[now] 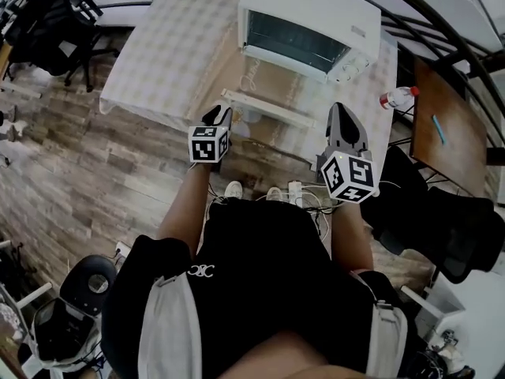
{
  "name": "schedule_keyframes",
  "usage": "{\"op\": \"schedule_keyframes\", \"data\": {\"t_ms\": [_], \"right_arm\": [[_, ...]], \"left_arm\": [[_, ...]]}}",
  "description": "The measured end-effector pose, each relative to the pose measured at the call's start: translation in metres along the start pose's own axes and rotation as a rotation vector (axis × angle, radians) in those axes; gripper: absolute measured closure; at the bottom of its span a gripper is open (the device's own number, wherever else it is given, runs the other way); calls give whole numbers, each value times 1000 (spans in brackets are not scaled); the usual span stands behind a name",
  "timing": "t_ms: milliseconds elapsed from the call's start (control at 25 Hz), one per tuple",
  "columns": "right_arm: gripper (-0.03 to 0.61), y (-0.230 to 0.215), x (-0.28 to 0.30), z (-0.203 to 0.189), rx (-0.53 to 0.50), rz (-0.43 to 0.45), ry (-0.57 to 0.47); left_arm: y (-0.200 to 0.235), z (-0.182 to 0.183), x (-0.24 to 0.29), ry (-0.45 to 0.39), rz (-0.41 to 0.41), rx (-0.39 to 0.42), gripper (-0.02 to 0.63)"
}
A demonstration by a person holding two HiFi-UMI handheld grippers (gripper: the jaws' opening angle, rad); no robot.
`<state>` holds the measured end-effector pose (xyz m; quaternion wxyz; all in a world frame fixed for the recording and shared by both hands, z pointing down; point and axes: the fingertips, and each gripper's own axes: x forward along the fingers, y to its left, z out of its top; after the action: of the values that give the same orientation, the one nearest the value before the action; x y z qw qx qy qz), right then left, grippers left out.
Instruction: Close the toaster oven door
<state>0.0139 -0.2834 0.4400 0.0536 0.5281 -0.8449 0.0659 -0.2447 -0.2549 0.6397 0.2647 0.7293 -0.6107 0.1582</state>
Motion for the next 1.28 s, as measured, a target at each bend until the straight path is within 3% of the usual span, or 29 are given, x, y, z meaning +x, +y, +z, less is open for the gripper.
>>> {"op": "schedule_keyframes", "data": {"t_ms": [280, 560, 1000, 1280], "right_arm": [[584, -24, -20, -7, 14, -110, 21], [584, -42, -30, -15, 22, -192, 41], [584, -48, -35, -14, 12, -246, 49], [584, -51, -47, -14, 13, -269, 41]], "left_arm": [[20, -28, 41, 85, -14, -85, 491], [24, -44, 67, 138, -6, -27, 491], [30, -42, 90, 127, -55, -128, 511], [25, -25, 90, 81, -39, -92, 525]]}}
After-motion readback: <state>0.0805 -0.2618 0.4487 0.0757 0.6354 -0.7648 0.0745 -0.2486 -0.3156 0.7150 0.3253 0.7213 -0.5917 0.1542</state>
